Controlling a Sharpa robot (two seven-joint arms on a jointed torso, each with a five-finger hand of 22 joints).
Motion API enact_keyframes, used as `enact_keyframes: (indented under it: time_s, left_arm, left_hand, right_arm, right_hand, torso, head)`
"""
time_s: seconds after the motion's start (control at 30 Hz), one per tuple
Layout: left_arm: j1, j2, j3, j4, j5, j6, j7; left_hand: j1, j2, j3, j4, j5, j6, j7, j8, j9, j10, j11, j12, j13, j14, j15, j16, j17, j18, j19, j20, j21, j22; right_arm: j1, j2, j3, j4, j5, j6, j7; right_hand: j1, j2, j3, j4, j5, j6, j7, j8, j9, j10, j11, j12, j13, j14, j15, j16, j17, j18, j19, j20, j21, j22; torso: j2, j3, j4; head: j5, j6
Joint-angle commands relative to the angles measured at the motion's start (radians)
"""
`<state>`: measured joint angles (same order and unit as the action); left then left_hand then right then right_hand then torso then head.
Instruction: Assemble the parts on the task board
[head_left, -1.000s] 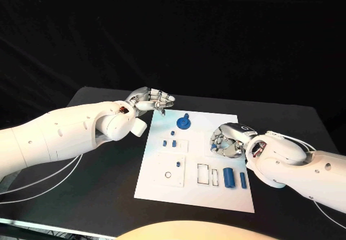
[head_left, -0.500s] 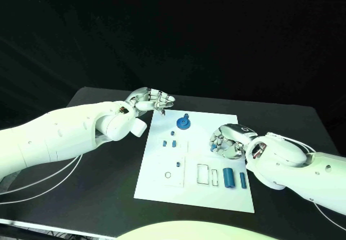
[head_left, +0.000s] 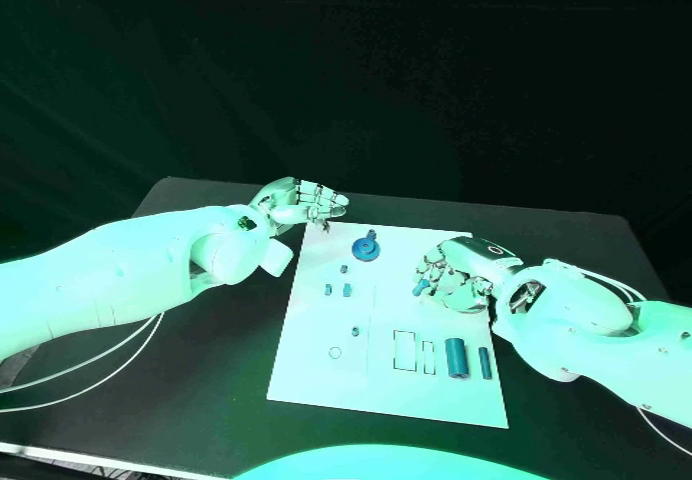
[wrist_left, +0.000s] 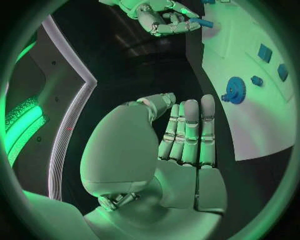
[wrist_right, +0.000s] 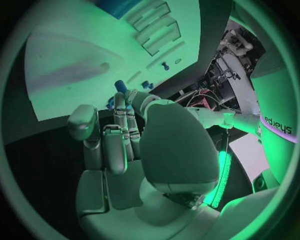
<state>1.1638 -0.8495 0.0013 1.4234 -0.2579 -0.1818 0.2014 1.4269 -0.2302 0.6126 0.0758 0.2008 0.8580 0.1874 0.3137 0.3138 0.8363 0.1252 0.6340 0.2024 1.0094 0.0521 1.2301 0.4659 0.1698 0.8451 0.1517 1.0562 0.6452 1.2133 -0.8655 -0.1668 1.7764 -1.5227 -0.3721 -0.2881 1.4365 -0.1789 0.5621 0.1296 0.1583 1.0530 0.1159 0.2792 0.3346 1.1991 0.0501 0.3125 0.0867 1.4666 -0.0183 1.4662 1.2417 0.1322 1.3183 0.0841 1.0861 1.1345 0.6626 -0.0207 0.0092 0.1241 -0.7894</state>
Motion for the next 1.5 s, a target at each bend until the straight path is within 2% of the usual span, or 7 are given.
enact_keyframes:
  time_s: [0.03, 0.3, 0.53, 0.63, 0.87, 1.03, 1.5]
  left_arm:
    - [0.001, 0.003, 0.001, 0.0, -0.002, 0.013, 0.005]
    - [0.001, 0.009, 0.001, -0.004, -0.002, 0.015, 0.006]
    - [0.0, 0.019, 0.001, -0.014, -0.002, 0.018, 0.007]
    - [0.0, 0.025, 0.001, -0.019, -0.001, 0.019, 0.007]
    - [0.0, 0.029, 0.001, -0.024, -0.001, 0.02, 0.007]
    - [0.0, 0.03, 0.001, -0.026, -0.001, 0.021, 0.006]
    - [0.0, 0.032, 0.001, -0.027, -0.001, 0.023, 0.005]
  left_hand:
    - [-0.004, 0.006, -0.004, 0.001, -0.002, -0.005, -0.002, 0.003, 0.001, -0.006, 0.001, 0.006, -0.001, -0.006, 0.003, -0.003, -0.001, 0.015, -0.004, 0.001, -0.004, -0.001]
    - [-0.004, 0.006, -0.004, 0.001, -0.002, -0.005, -0.002, 0.003, 0.001, -0.006, 0.001, 0.006, -0.001, -0.006, 0.003, -0.003, -0.001, 0.015, -0.004, 0.001, -0.004, -0.001]
    - [-0.004, 0.007, -0.004, 0.0, -0.002, -0.005, -0.001, 0.005, 0.001, -0.007, 0.001, 0.007, -0.002, -0.006, 0.003, -0.003, -0.002, 0.015, -0.003, 0.001, -0.004, -0.001]
    - [-0.004, 0.007, -0.004, 0.0, -0.002, -0.005, -0.001, 0.005, 0.001, -0.007, 0.001, 0.007, -0.002, -0.006, 0.003, -0.003, -0.002, 0.015, -0.003, 0.001, -0.004, -0.001]
    - [-0.004, 0.007, -0.004, 0.0, -0.002, -0.005, -0.001, 0.005, 0.001, -0.007, 0.001, 0.007, -0.002, -0.006, 0.003, -0.003, -0.002, 0.015, -0.003, 0.001, -0.004, -0.001]
    - [-0.004, 0.007, -0.004, 0.0, -0.002, -0.005, -0.001, 0.005, 0.001, -0.007, 0.001, 0.007, -0.002, -0.006, 0.003, -0.003, -0.002, 0.015, -0.003, 0.001, -0.004, -0.001]
    - [-0.004, 0.007, -0.004, -0.001, -0.001, -0.006, -0.001, 0.005, 0.001, -0.007, 0.002, 0.007, -0.002, -0.006, 0.003, -0.002, -0.002, 0.015, -0.003, 0.001, -0.004, -0.002]
  right_arm:
    - [0.007, -0.005, 0.001, 0.032, -0.003, -0.027, 0.02]
    - [0.007, 0.032, 0.002, 0.078, 0.021, -0.033, 0.045]
    - [-0.019, 0.114, 0.002, 0.087, 0.027, -0.034, 0.073]
    - [-0.036, 0.151, 0.001, 0.078, 0.031, -0.029, 0.085]
    - [-0.087, 0.204, -0.001, 0.038, 0.048, -0.016, 0.103]
    - [-0.117, 0.225, -0.004, 0.007, 0.052, -0.009, 0.11]
    - [-0.138, 0.25, -0.013, -0.046, 0.046, 0.011, 0.11]
  right_hand:
    - [-0.009, -0.001, 0.007, 0.001, 0.004, 0.003, 0.003, 0.026, 0.037, 0.006, 0.0, -0.006, 0.0, 0.046, -0.005, 0.004, 0.002, -0.019, 0.004, -0.003, 0.007, 0.001]
    - [-0.012, -0.001, 0.009, 0.0, 0.003, 0.003, 0.003, 0.028, 0.038, 0.007, 0.0, -0.008, 0.0, 0.046, -0.005, 0.004, 0.0, -0.019, 0.004, -0.003, 0.006, 0.001]
    - [-0.014, -0.001, 0.012, -0.002, 0.004, 0.002, 0.003, 0.028, 0.04, 0.008, 0.0, -0.01, 0.0, 0.045, -0.006, 0.003, -0.002, -0.018, 0.001, -0.003, 0.001, -0.003]
    - [-0.015, -0.001, 0.014, -0.005, 0.003, 0.001, 0.003, 0.029, 0.041, 0.008, 0.0, -0.011, 0.0, 0.045, -0.006, 0.003, -0.003, -0.017, -0.001, -0.003, -0.002, -0.005]
    - [-0.018, 0.0, 0.016, -0.006, 0.003, -0.001, 0.004, 0.029, 0.042, 0.008, 0.001, -0.013, -0.001, 0.045, -0.005, 0.002, -0.005, -0.016, -0.003, -0.003, -0.006, -0.008]
    - [-0.019, 0.0, 0.018, -0.009, 0.003, -0.003, 0.005, 0.03, 0.043, 0.008, 0.001, -0.014, -0.001, 0.045, -0.005, 0.002, -0.005, -0.016, -0.004, -0.003, -0.006, -0.008]
    - [-0.029, -0.002, 0.02, -0.013, 0.002, -0.006, 0.006, 0.031, 0.046, 0.009, 0.003, -0.018, -0.001, 0.044, -0.004, 0.002, -0.005, -0.016, -0.006, -0.003, -0.009, -0.009]
  torso:
    - [-0.001, 0.0002, -0.0007]
    - [0.001, 0.0013, -0.0014]
    - [0.001, 0.0036, 0.0009]
    - [0.0, 0.0052, 0.0013]
    - [0.001, 0.0041, -0.0023]
    - [0.002, 0.0048, 0.0006]
    - [0.002, 0.004, 0.0006]
  head:
    - [0.0, 0.002]
    - [0.002, 0.003]
    - [0.011, 0.006]
    - [0.017, 0.004]
    - [0.028, -0.002]
    - [0.035, -0.009]
    - [0.042, -0.016]
